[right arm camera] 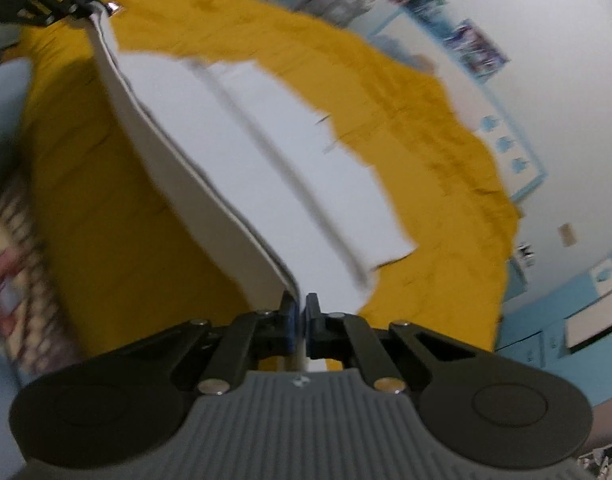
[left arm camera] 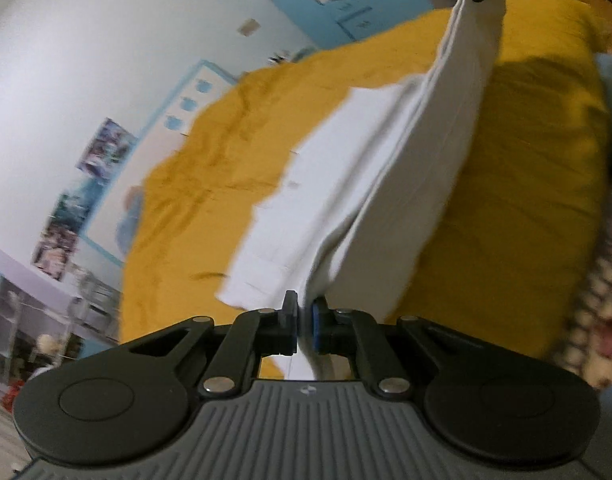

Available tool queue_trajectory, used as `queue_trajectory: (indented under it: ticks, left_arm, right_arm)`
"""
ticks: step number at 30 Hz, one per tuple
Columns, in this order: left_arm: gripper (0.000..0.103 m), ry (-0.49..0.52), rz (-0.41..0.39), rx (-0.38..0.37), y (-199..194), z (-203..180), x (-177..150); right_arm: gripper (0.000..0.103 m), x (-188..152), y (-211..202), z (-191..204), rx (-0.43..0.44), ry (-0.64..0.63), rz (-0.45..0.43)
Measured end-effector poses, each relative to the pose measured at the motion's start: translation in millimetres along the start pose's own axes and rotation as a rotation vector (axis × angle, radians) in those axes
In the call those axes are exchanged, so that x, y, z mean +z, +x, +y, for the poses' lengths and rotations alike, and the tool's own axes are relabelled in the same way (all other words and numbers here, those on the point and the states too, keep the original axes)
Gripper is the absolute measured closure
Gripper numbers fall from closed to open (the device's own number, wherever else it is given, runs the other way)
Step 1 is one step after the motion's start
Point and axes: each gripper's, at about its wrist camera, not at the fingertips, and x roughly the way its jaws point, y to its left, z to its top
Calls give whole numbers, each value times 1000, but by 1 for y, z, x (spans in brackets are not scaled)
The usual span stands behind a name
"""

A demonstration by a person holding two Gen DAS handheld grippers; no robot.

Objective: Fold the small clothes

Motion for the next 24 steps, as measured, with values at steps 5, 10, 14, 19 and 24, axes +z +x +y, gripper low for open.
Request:
queue_trajectory:
  ticks: [5,10,14,19,24]
  left_arm:
    - [96,-7,-38,115,28,36,33]
    - [97,-3,-61,184,67,75,60]
    - [97,-11,-62,220,104,103,77]
    - [97,-76,-56,166,160,136,88]
    - [97,-153,17,63,227,153,82]
  right_arm:
    - [103,32,12,-38,-119,-8,-62]
    - [103,66,32,-84,-204,-10,-106]
    - [103,95,57,-123,-249,-25,-124]
    - [103,127,114,-169,-254,-23,-122]
    - [103,139,198,-198,-195,-2,-88]
